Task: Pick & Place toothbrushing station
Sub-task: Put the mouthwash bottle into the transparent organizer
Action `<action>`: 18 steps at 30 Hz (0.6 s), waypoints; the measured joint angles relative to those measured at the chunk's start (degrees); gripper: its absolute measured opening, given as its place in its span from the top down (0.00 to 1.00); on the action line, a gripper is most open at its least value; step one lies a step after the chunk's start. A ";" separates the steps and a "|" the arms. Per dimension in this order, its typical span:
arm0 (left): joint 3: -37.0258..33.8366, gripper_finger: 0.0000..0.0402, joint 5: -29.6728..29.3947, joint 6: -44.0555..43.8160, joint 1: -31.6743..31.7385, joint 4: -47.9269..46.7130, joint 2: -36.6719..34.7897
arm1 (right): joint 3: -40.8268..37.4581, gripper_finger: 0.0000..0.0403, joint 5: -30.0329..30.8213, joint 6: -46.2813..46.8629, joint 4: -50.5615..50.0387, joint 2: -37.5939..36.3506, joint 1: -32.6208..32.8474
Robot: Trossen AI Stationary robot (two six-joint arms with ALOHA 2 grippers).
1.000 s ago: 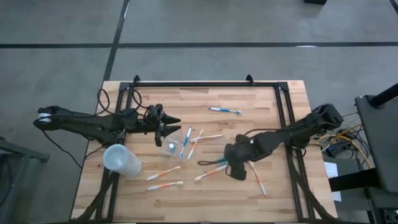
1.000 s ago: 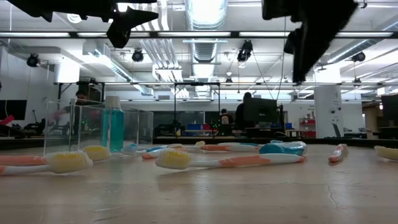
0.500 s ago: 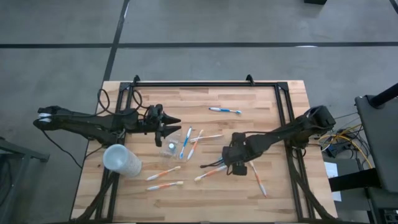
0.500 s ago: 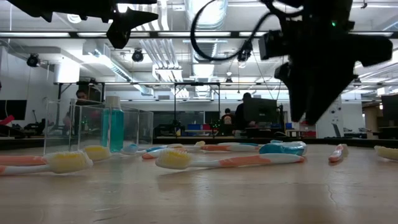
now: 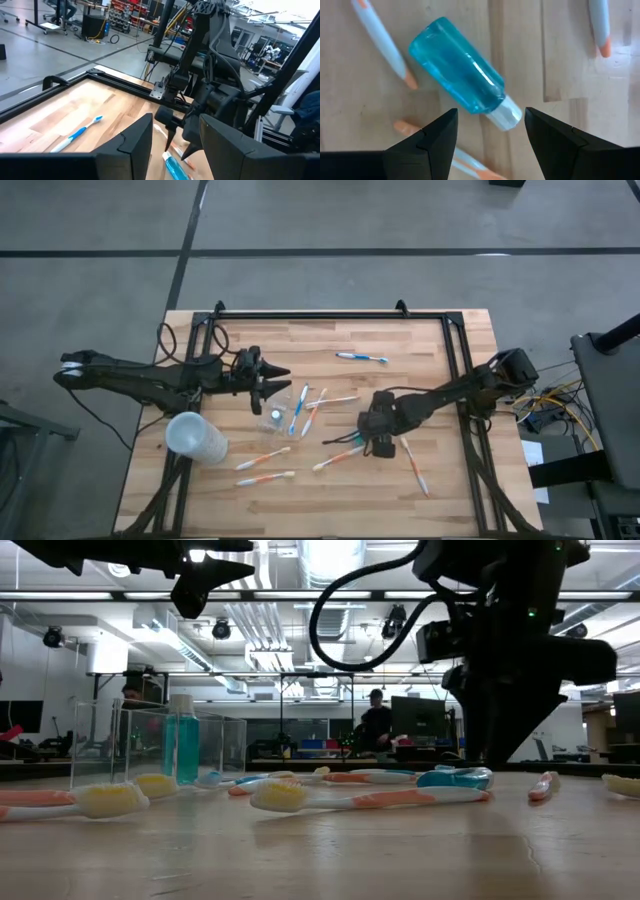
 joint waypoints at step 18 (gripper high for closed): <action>0.00 0.58 -0.02 -0.04 -0.02 -0.27 0.00 | -3.41 0.44 3.07 0.01 9.84 0.11 -3.89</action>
